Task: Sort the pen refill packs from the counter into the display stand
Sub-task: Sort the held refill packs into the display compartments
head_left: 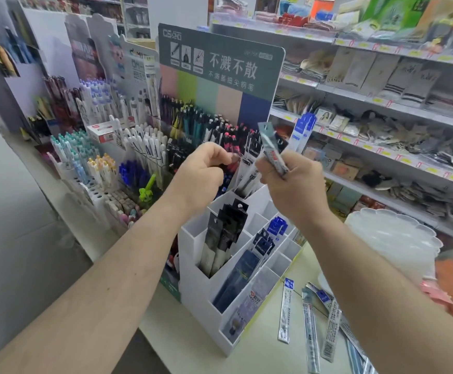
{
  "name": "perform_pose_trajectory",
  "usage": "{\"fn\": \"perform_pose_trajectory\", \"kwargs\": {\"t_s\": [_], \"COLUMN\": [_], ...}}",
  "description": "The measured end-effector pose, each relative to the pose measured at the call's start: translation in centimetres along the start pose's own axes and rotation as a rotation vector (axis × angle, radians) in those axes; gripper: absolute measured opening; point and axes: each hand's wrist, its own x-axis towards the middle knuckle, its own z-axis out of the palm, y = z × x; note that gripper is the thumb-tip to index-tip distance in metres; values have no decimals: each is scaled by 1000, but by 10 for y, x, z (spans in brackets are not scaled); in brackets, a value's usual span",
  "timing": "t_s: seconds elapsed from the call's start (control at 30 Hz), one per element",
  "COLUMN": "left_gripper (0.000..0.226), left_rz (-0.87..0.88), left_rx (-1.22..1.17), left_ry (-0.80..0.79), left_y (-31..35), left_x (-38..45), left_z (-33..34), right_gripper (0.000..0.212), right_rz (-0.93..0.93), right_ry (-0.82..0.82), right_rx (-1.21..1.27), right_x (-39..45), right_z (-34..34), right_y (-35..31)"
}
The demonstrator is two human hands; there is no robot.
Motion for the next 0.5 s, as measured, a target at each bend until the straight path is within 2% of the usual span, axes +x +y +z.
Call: {"fn": "perform_pose_trajectory", "kwargs": {"t_s": [0.17,0.33,0.5], "left_gripper": [50,65,65], "left_rz": [31,-2,-15], "left_rx": [-133,-108,-99], "left_ry": [-76,-90,-71], "left_y": [15,18,15], "left_x": [11,19,20], "left_z": [4,8,8], "right_gripper": [35,39,42], "right_rz": [-4,60,154], "right_ry": [-153,-269,-306], "right_rx": [-152,-246,-314], "right_x": [14,21,20], "right_z": [13,23,28], "right_y": [-1,-4,-6]}}
